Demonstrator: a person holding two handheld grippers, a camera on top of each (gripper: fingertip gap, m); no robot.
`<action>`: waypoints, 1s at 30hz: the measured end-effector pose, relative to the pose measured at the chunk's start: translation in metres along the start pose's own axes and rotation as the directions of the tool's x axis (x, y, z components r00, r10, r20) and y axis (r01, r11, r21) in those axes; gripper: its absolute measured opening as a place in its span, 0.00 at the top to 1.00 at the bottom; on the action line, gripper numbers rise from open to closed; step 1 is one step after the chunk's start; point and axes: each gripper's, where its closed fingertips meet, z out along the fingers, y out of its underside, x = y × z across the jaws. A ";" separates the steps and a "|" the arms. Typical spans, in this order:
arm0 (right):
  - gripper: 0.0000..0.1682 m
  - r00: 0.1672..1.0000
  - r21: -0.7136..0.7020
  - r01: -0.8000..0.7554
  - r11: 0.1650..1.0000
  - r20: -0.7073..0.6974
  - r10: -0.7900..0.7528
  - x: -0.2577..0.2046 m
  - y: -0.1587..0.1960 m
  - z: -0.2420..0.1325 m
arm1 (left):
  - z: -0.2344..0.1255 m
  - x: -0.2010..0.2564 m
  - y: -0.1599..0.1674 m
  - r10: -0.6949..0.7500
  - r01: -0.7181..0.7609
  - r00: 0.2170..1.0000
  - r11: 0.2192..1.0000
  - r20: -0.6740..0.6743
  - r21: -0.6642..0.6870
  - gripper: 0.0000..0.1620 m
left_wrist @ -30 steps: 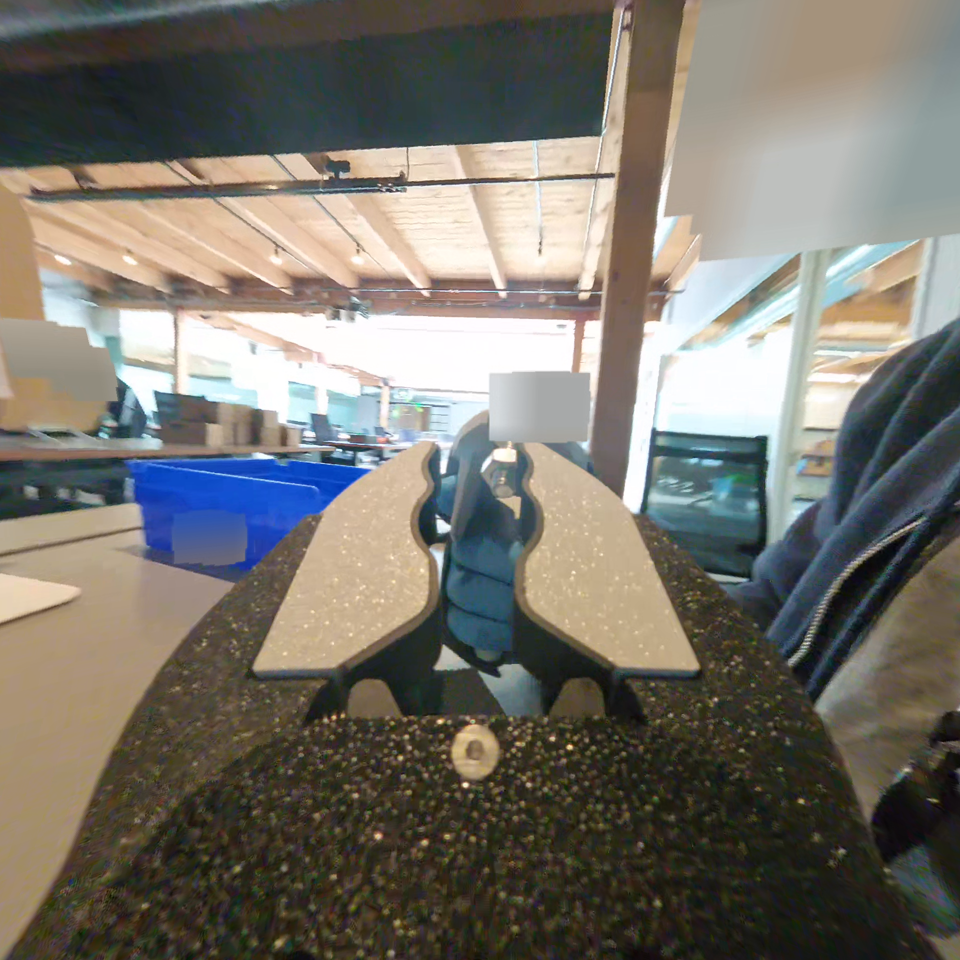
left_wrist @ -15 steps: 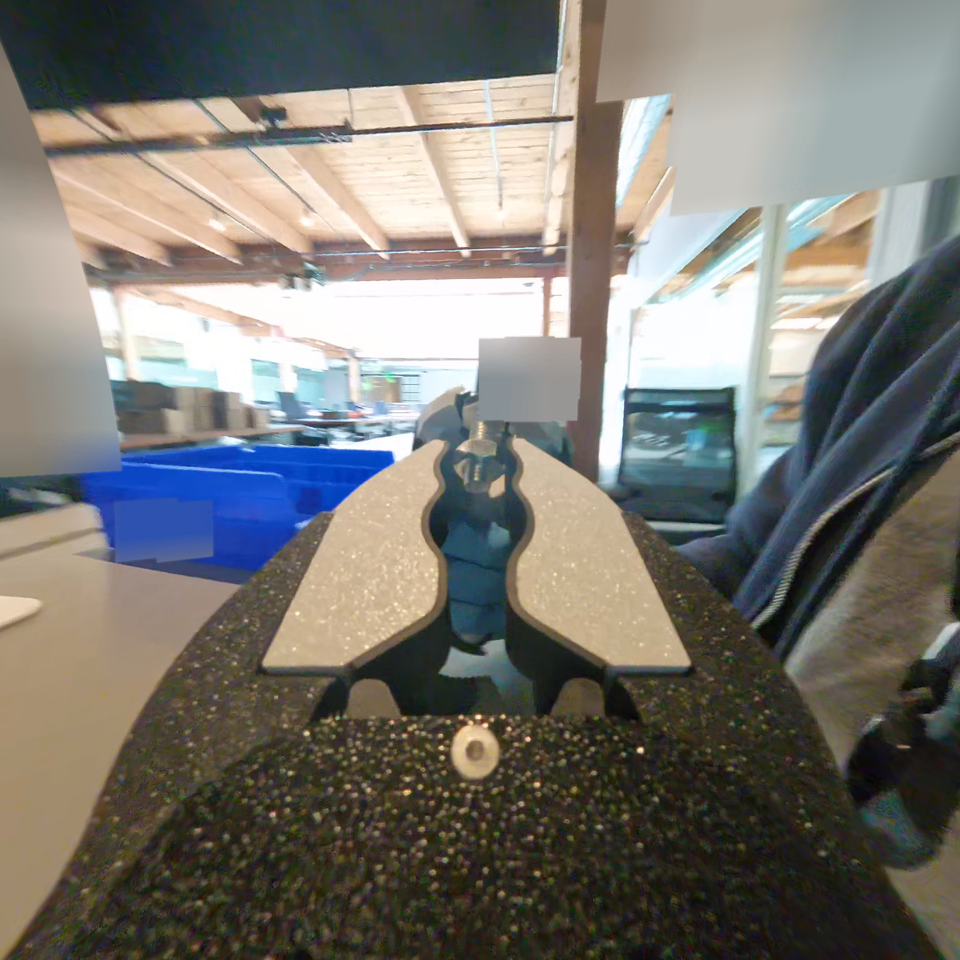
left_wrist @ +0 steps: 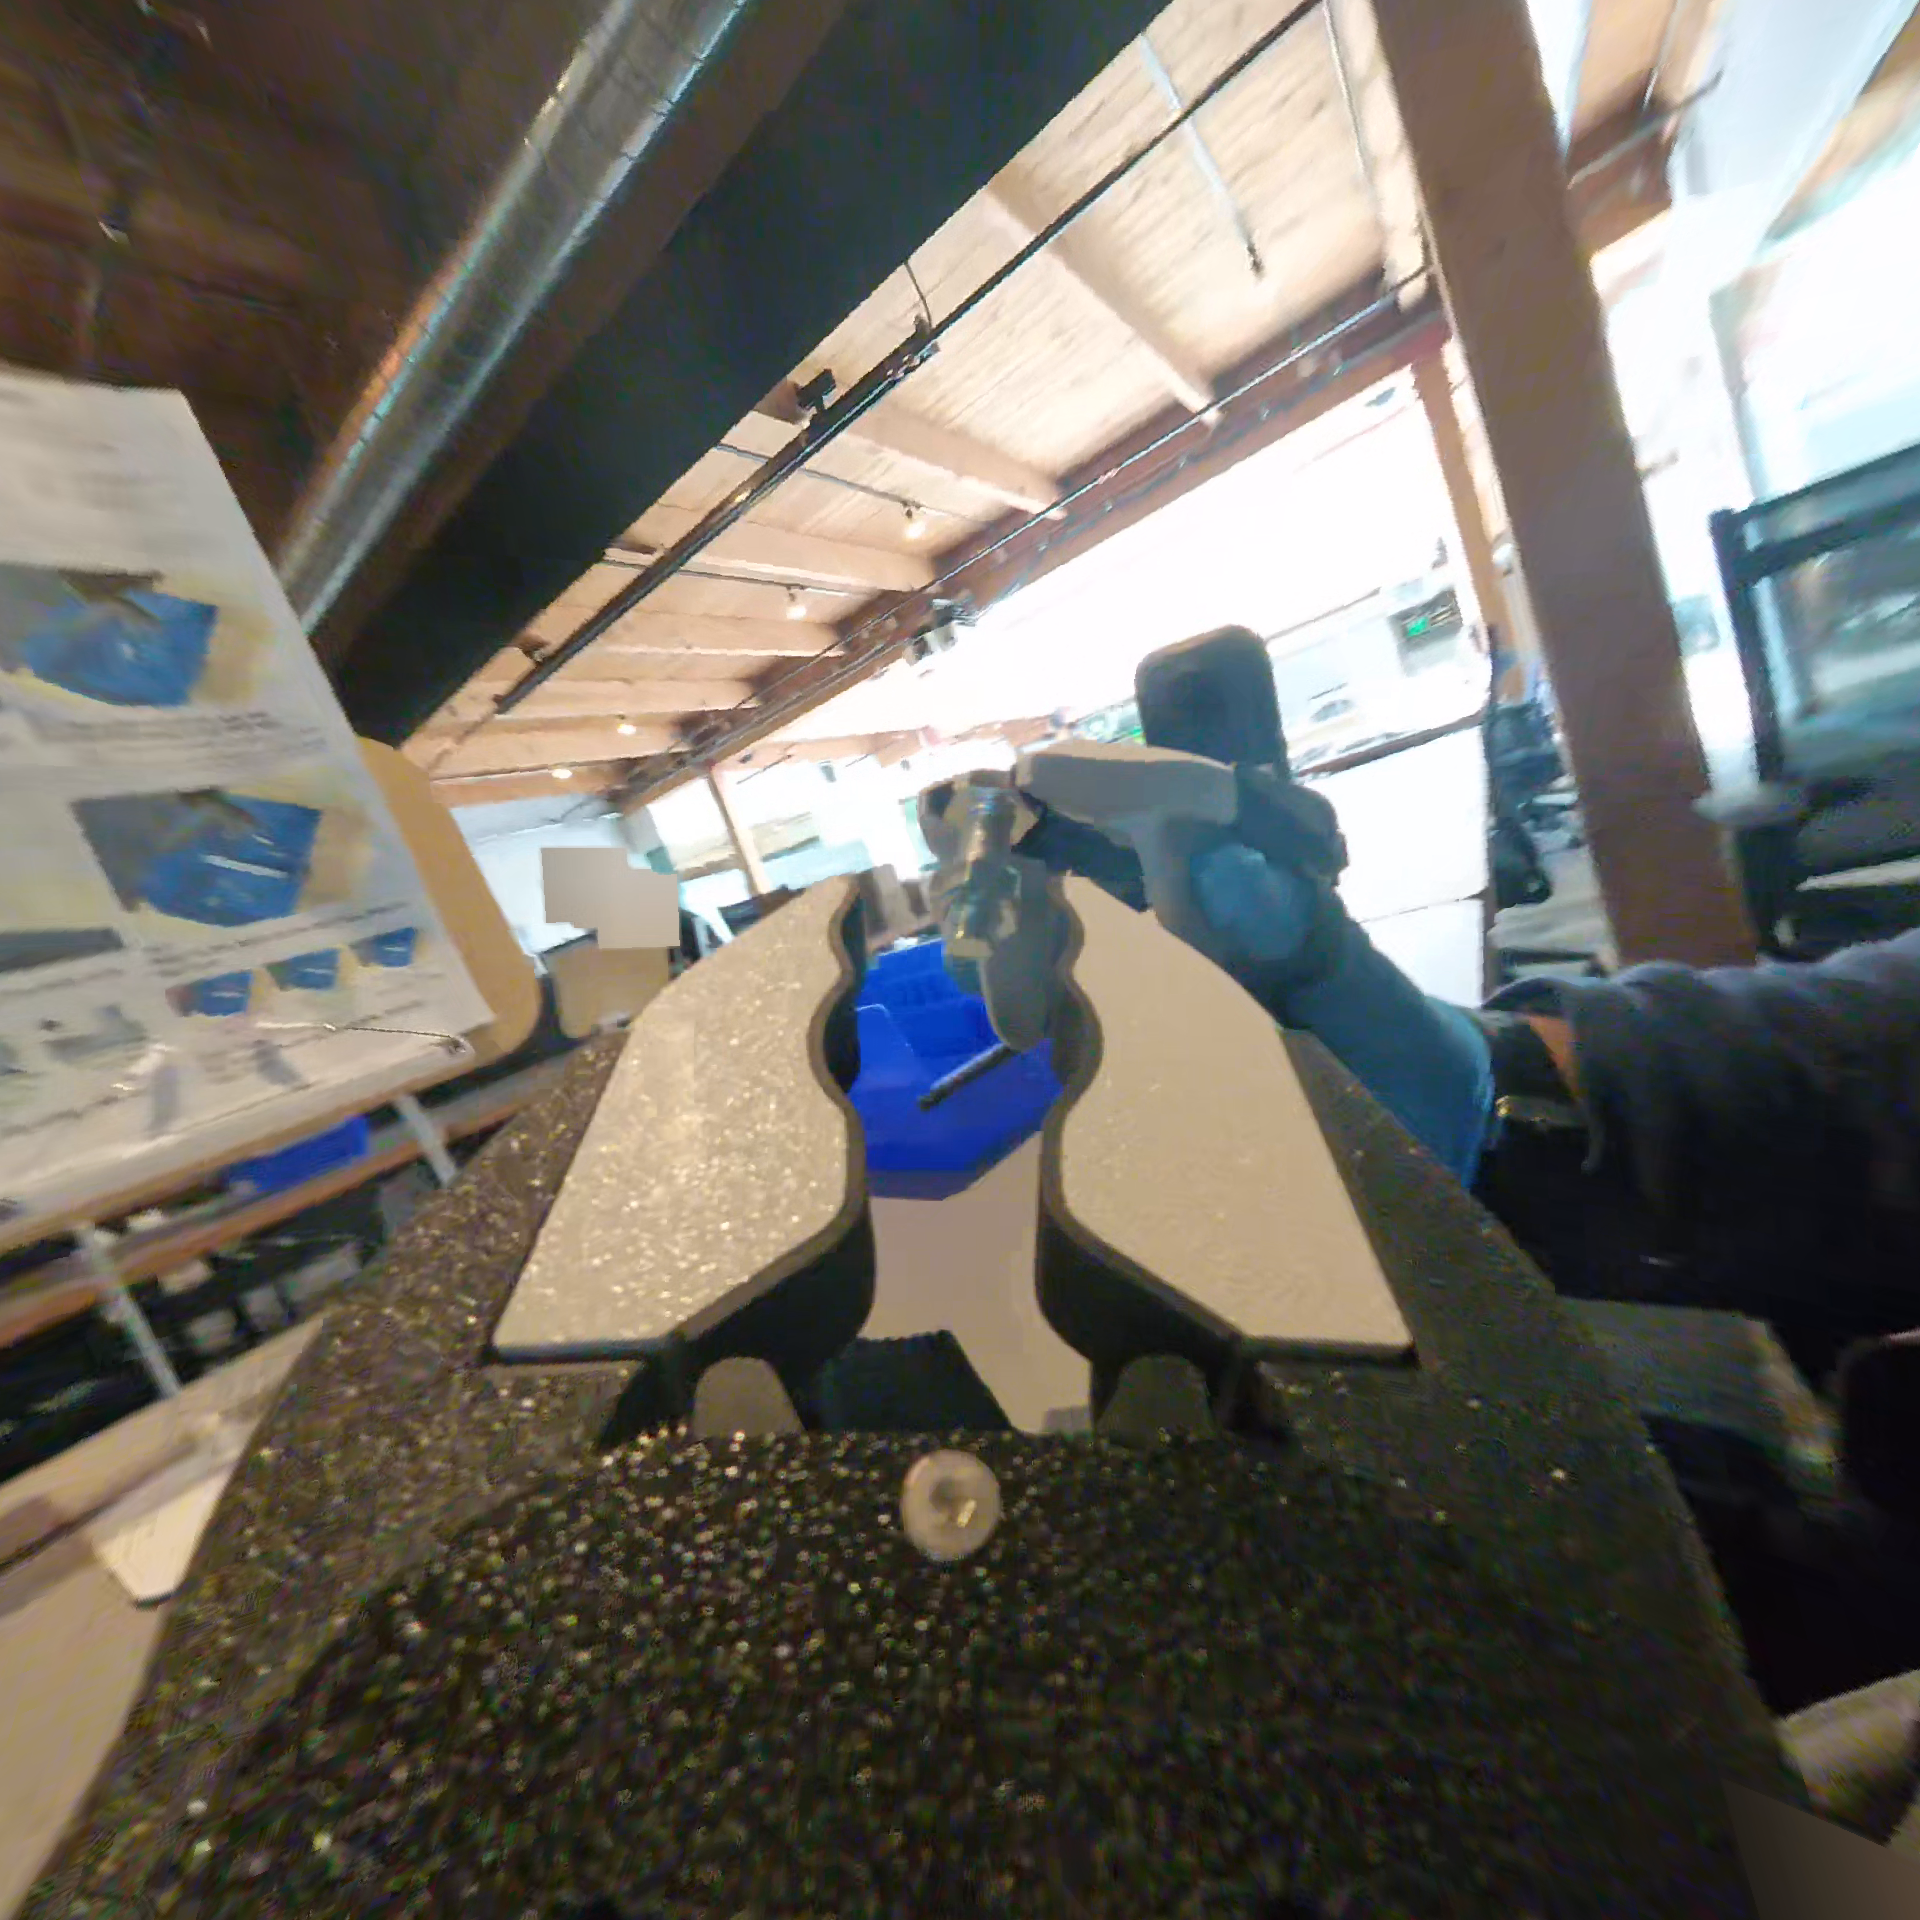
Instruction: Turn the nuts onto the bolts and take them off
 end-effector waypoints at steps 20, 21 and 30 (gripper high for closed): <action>0.90 0.997 0.046 -0.068 0.997 0.044 0.066 -0.003 -0.005 -0.001 | 0.002 0.008 0.005 -0.064 0.063 0.995 0.998 -0.078 -0.022 0.93; 0.90 0.997 0.045 -0.068 0.997 0.044 0.066 -0.003 -0.005 -0.001 | 0.001 0.007 0.005 -0.064 0.063 0.995 0.998 -0.073 -0.018 0.94; 0.90 0.997 0.020 -0.054 0.998 0.056 0.052 -0.006 -0.001 0.000 | -0.005 0.006 -0.002 -0.016 0.015 0.998 1.000 -0.061 -0.011 0.95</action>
